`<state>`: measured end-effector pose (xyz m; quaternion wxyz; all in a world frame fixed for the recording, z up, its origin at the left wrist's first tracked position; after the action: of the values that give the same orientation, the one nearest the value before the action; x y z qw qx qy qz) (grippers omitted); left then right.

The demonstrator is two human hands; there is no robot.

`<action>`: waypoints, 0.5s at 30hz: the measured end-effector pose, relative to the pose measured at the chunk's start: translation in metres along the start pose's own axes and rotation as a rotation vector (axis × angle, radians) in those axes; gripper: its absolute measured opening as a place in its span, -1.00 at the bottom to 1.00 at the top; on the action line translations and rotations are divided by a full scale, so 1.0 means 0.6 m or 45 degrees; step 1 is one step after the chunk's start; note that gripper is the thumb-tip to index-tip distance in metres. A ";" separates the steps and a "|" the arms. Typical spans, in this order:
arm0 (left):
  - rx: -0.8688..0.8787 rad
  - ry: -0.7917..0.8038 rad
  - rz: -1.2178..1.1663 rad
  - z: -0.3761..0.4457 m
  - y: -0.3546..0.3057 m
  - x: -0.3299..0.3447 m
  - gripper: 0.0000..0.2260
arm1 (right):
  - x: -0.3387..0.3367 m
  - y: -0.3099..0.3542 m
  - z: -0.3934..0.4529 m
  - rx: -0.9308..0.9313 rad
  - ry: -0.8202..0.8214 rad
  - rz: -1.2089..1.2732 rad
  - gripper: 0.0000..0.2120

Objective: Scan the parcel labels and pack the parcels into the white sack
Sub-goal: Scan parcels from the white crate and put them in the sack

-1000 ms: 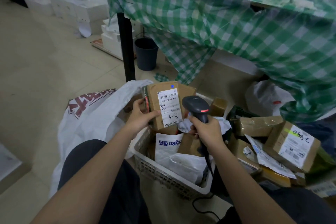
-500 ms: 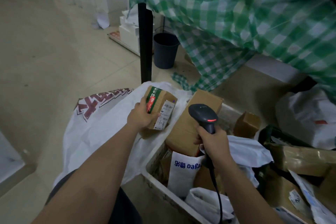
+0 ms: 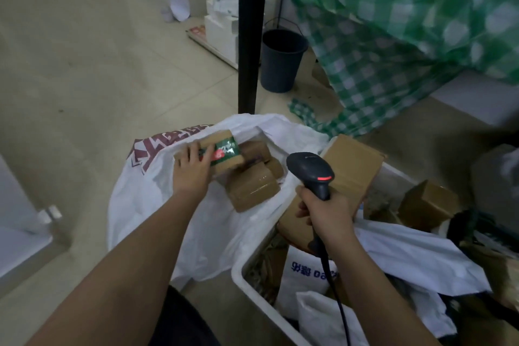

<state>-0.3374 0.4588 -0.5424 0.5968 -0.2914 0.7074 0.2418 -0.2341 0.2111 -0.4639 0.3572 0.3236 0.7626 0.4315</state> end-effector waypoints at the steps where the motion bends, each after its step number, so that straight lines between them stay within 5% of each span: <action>1: -0.001 0.134 0.063 0.002 0.001 0.008 -0.28 | 0.004 0.000 0.002 0.005 0.014 -0.001 -0.80; 4: 0.035 0.333 0.077 0.000 -0.001 0.023 -0.35 | 0.012 -0.002 0.002 0.017 0.039 -0.007 -0.81; 15: 0.308 -0.039 -0.845 -0.083 -0.107 -0.049 -0.56 | -0.070 -0.022 -0.056 0.055 -0.102 0.059 -0.83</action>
<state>-0.3238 0.3823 -0.5048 0.6837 -0.4288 0.5887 -0.0464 -0.2420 0.1576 -0.4522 0.3704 0.3660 0.7491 0.4096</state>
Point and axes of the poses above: each hand's wrist, its own z-axis towards the middle knuckle, its own x-axis out of the palm, y = z × x, the point moved 1 cm from there along z, towards the middle knuckle, and after that the axes turned 6 degrees about y, right-handed, at the moved point
